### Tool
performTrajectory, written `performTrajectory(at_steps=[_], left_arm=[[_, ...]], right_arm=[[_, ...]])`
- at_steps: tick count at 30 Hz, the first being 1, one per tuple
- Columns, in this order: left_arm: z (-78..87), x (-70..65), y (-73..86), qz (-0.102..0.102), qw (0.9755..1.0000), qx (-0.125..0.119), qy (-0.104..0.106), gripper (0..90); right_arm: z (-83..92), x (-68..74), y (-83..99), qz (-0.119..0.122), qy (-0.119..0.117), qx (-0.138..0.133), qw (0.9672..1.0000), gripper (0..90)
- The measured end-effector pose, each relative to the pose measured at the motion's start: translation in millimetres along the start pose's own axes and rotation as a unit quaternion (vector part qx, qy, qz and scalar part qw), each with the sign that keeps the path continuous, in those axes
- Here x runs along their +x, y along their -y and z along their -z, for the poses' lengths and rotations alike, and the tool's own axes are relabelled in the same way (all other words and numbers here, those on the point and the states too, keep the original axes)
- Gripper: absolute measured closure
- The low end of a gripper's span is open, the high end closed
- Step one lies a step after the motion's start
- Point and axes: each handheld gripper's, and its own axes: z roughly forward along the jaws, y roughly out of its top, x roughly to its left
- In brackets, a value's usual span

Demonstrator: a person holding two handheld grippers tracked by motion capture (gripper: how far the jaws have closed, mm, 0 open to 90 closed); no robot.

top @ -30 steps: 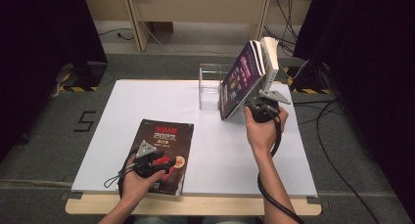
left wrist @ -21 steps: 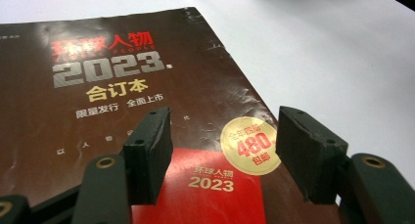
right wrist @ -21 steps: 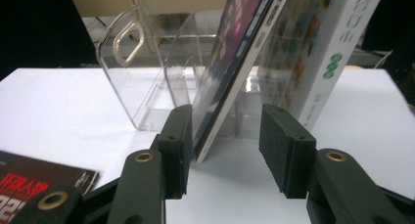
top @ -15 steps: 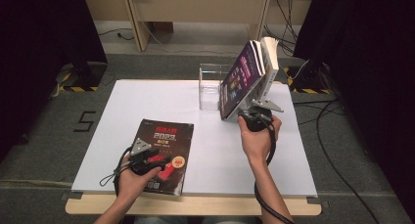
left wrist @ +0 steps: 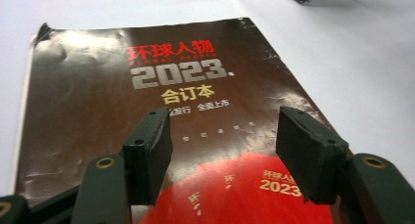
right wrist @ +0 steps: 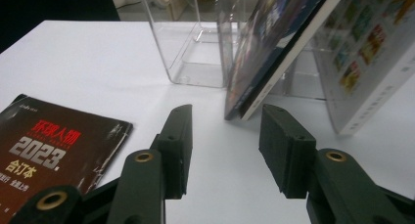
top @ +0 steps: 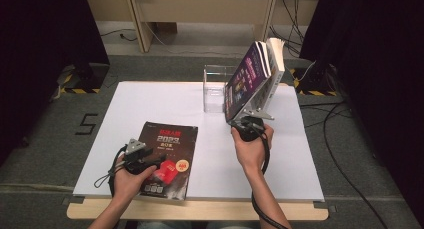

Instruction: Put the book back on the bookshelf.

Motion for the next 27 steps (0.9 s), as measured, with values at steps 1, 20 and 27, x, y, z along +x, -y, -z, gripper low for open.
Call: performTrajectory(at_steps=[1,20,27], left_arm=[[0.4,1.5,-0.3,0.002,1.0000,0.001,-0.001,37.0],[7.8,35.3,-2.7,0.035,0.9982,-0.005,-0.048,38.1],[8.5,43.2,-2.0,0.041,0.9972,-0.004,-0.063,39.3]], right_arm=[[-1.3,1.2,0.7,0.002,-0.002,0.001,1.0000,56.4],[-21.6,35.3,10.7,0.021,-0.034,0.029,0.9988,55.8],[-27.9,45.4,13.5,0.026,-0.044,0.037,0.9980,55.7]])
